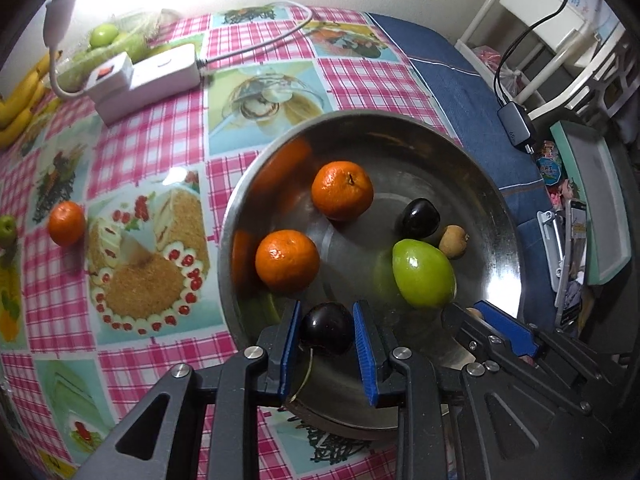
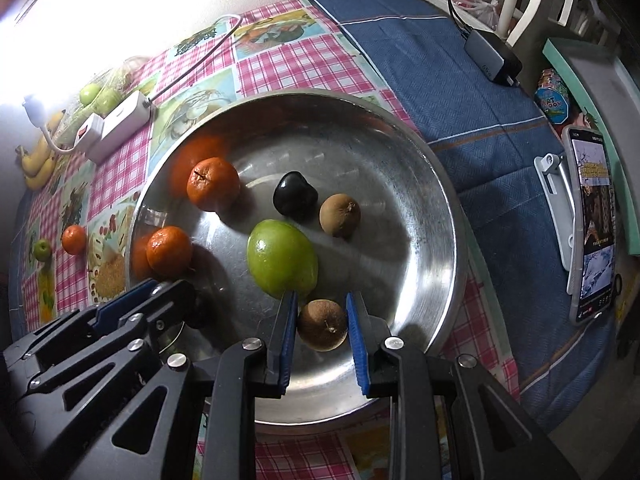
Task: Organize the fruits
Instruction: 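Open both grippers to drop the kiwi and plum into the bowl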
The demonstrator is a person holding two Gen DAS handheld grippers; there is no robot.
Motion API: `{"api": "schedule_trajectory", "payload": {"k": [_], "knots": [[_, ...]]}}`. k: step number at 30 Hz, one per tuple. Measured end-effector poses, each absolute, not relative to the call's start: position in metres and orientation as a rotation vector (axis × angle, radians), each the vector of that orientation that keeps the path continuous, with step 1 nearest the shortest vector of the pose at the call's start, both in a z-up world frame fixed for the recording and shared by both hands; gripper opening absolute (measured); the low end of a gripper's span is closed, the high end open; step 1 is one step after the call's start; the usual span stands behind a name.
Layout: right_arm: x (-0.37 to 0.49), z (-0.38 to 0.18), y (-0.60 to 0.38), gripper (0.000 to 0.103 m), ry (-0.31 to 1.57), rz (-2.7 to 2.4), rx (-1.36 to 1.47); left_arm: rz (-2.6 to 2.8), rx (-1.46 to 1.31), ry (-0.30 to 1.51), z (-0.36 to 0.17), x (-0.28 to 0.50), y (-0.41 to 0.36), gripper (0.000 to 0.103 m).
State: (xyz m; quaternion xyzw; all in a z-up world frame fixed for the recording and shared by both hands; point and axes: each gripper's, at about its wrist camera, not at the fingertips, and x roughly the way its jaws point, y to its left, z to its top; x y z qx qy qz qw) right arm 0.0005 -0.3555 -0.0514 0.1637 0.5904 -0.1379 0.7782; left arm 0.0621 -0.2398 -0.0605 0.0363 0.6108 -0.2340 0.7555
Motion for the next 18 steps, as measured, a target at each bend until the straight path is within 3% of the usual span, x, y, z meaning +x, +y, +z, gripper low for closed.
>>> {"api": "schedule_trajectory", "payload": {"k": [18], "knots": [[0.0004,-0.0518,-0.3542,0.028,1.289,-0.290,0.353,-0.512,0.063,1.364,-0.0648,0.0673,-0.2434,0.031]]}}
